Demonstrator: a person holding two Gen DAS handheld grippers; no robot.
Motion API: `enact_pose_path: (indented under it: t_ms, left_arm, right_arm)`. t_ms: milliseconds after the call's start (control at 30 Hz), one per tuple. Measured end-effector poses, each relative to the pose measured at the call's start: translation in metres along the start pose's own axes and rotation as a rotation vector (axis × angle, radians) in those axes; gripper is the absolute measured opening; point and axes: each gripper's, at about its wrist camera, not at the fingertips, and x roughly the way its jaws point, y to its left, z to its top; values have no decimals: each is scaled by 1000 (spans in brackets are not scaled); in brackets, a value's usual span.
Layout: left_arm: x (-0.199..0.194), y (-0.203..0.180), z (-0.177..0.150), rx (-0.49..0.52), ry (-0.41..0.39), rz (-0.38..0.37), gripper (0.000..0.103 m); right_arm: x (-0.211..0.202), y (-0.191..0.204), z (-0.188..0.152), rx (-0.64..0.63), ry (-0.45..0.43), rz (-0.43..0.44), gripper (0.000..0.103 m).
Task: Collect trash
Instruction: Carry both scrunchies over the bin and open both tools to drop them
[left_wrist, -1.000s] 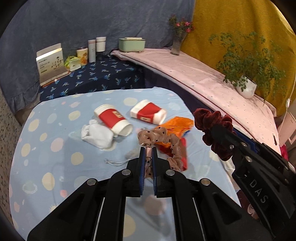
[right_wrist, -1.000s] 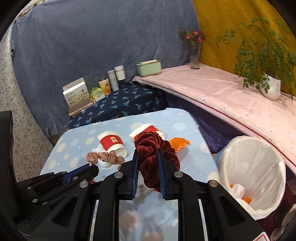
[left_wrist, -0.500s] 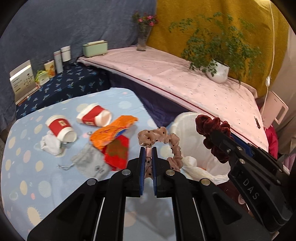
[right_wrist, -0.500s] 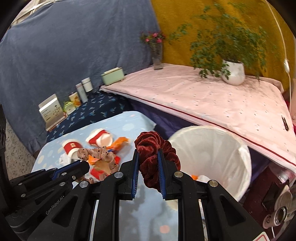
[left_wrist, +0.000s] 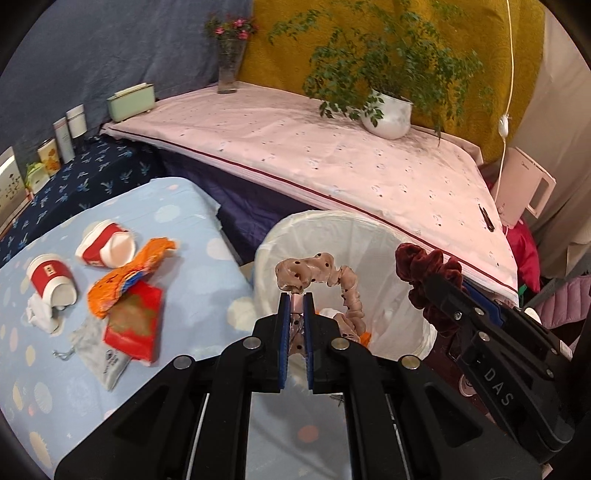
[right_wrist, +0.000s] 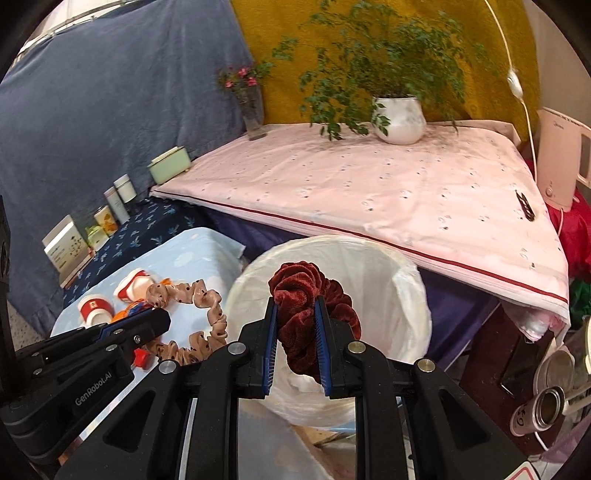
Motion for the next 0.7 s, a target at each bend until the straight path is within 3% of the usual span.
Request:
enact_pose_path:
  t_ms: [567,700]
  left_arm:
    - [59,-28,13,16,58,-32,10]
    - [61,-22,14,1,54,-30,25]
  right_arm:
    - [30,-40,2,45,27,-44,18]
    - [35,-38,3,42,33,-40,18]
